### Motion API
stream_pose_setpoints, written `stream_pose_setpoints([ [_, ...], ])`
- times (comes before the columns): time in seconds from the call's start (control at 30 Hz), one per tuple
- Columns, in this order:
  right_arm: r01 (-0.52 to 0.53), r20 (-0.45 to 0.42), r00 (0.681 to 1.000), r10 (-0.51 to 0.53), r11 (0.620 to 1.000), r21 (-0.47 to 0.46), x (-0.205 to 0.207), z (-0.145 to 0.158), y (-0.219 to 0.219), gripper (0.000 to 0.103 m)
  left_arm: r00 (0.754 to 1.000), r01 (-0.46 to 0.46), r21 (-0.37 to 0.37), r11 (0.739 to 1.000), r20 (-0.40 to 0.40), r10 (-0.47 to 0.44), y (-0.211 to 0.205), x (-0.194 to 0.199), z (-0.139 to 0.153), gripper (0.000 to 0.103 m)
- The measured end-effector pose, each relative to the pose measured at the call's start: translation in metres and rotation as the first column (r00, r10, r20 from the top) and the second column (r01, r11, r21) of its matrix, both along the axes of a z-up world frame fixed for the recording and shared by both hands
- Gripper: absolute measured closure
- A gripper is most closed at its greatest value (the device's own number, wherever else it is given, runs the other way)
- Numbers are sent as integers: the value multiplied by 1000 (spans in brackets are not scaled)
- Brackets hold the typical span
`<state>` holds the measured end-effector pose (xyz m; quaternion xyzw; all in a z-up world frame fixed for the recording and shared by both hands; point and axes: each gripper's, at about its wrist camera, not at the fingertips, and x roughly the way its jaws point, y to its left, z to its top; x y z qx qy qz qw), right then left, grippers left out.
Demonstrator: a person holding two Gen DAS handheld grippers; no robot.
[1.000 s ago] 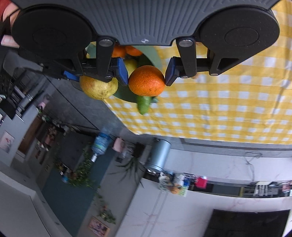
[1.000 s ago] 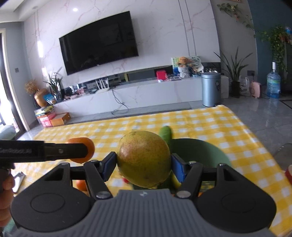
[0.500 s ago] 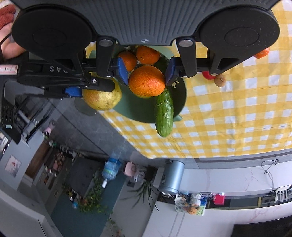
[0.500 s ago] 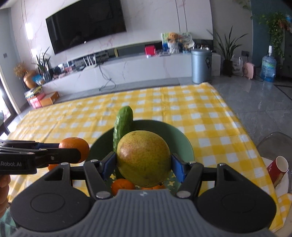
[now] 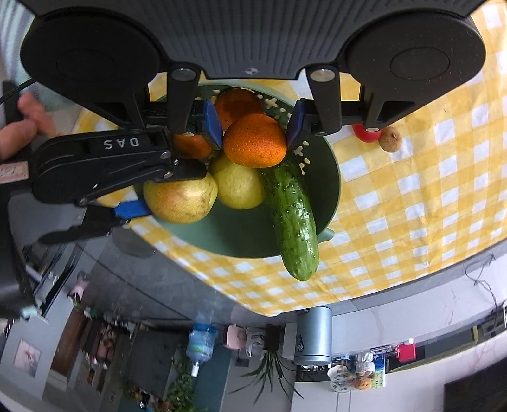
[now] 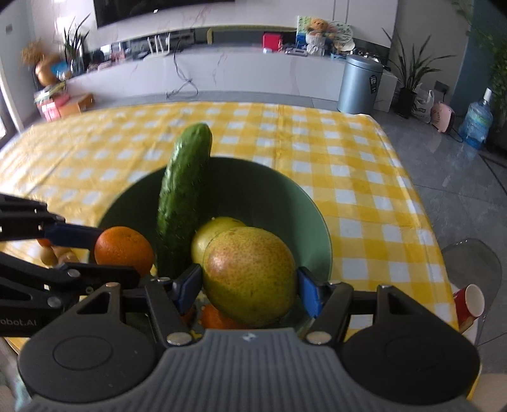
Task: Organize fruits
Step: 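Open the left tool dropping the mandarin while the right tool releases the pear into the colander, then move both open tools back over the small brown kiwis on the cloth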
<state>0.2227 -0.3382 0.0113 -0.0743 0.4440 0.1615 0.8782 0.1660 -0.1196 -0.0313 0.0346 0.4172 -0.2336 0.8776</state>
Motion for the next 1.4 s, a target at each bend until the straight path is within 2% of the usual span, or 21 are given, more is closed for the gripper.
stream_pose_setpoints([
  [0.2,-30,4,1000,30,997,-70,0,-1,4,41,1000,7,23,1000,-20,-6,-5,2,-6,53],
  [0.4,-61,-11,998,60,991,-117,-3,-5,9,41,1000,22,65,998,-4,-22,-12,2,-7,52],
  [0.47,-72,-3,997,72,987,-142,-4,-6,12,41,1000,23,71,997,-2,-23,-13,1,-9,49],
  [0.57,-61,-14,998,60,990,-128,-3,-6,10,41,1000,20,63,998,0,-20,-12,1,-8,47],
  [0.67,-57,-17,998,55,991,-121,-3,-4,10,40,1000,21,45,999,-3,-20,-10,0,-6,41],
  [0.73,-52,2,999,53,991,-125,-5,0,10,38,1000,20,37,999,3,-21,-9,-2,-3,37],
  [0.77,-46,12,999,48,991,-126,-6,2,10,34,1000,17,35,999,8,-18,-8,-3,-1,36],
  [0.83,-36,29,999,39,993,-116,-8,8,8,29,1000,10,30,999,17,-11,-6,-7,3,34],
  [0.97,-18,61,998,24,995,-94,-15,19,8,27,999,9,0,1000,43,-9,0,-18,16,30],
  [1.07,0,106,994,8,997,-75,-25,28,11,22,998,-6,3,1000,65,5,6,-28,24,28],
  [1.13,23,137,991,-14,998,-59,-32,34,12,21,997,-20,3,1000,72,20,13,-33,29,28],
  [1.3,101,156,982,-110,993,67,-50,43,12,21,995,-68,-12,998,74,68,36,-45,40,26],
  [1.4,121,152,978,-143,982,144,-62,43,17,21,994,-91,-66,994,52,95,54,-50,46,24],
])
